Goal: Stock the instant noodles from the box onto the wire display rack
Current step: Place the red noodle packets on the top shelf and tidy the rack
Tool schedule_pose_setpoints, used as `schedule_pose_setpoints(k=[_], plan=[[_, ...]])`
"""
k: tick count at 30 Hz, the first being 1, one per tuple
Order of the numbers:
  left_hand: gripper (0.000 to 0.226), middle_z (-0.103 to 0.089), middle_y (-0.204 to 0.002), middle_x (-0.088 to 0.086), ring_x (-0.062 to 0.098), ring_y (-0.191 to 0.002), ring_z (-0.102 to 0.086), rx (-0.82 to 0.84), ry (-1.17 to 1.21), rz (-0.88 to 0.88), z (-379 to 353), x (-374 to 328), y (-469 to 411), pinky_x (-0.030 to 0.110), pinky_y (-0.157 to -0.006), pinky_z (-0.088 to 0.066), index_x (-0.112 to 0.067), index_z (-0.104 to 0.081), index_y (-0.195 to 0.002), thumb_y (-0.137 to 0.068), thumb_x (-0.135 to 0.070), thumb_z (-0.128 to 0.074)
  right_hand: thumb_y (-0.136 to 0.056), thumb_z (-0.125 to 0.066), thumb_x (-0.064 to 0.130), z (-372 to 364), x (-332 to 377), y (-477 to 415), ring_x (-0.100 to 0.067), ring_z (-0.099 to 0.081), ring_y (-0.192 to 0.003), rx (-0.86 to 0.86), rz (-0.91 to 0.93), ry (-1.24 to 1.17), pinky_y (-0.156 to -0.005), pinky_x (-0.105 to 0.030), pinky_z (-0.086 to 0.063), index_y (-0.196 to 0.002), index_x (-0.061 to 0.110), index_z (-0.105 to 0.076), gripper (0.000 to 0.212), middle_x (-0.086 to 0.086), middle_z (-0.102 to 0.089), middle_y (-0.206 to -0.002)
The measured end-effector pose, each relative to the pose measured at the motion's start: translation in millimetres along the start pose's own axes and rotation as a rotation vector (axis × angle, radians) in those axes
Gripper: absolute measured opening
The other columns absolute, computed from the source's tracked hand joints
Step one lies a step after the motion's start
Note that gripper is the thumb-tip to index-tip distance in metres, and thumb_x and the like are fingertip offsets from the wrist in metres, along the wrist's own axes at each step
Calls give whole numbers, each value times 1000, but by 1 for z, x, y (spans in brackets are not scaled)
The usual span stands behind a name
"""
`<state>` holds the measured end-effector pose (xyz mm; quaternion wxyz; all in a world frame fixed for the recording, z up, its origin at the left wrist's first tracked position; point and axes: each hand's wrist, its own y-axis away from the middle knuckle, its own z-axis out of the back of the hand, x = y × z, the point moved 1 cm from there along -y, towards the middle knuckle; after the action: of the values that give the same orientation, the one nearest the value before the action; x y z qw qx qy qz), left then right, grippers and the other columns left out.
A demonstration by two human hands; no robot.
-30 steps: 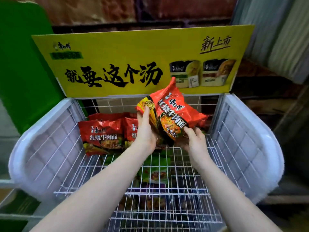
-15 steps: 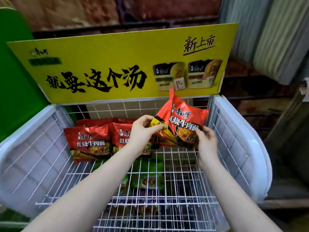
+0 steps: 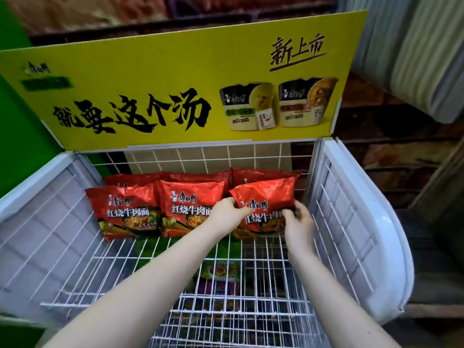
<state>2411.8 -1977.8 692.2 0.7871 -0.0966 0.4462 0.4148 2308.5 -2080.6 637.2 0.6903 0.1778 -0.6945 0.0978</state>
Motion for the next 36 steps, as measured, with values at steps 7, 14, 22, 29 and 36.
schedule_pose_setpoints(k=[7, 14, 22, 29, 36], plan=[[28, -58, -105, -1, 19, -103, -59, -75, 234, -24, -11, -5, -5, 37, -96, -49, -20, -46, -107, -88, -29, -63, -91, -52, 5, -1, 0, 2, -17, -46, -124, 65, 66, -40, -98, -29, -39, -139, 22, -41, 52, -4, -49, -134], [48, -57, -115, 4, 20, -108, -57, -95, 239, -17, -17, -3, -6, 33, -95, -46, -12, -42, -128, -88, -29, -63, -90, -51, 4, -4, -7, 0, -17, -50, -122, 67, 77, -16, -103, -34, -40, -136, 25, -43, 51, -2, -52, -134], [69, -53, -130, 11, 15, -102, -53, -58, 371, 62, -15, 2, 1, 27, -90, -42, -7, -23, -145, -91, -27, -60, -92, -50, 5, -2, -4, -1, -18, -48, -122, 46, 47, -53, -97, -29, -39, -136, 22, -45, 48, -6, -51, -133], [66, -49, -135, 12, 23, -119, -51, -89, 325, 14, 0, 9, 17, 32, -98, -40, -9, -27, -143, -90, -30, -60, -93, -50, 8, -3, 1, 16, -18, -47, -124, -2, 22, -30, -103, -32, -38, -136, 17, -42, 45, -7, -48, -134], [49, -53, -127, 8, 20, -113, -52, -13, 328, -77, 31, 31, 57, 33, -100, -41, -10, -40, -134, -92, -26, -58, -92, -51, 6, -21, 11, 75, -15, -52, -112, -8, 90, -32, -104, -32, -39, -133, 12, -45, 43, -9, -54, -125]])
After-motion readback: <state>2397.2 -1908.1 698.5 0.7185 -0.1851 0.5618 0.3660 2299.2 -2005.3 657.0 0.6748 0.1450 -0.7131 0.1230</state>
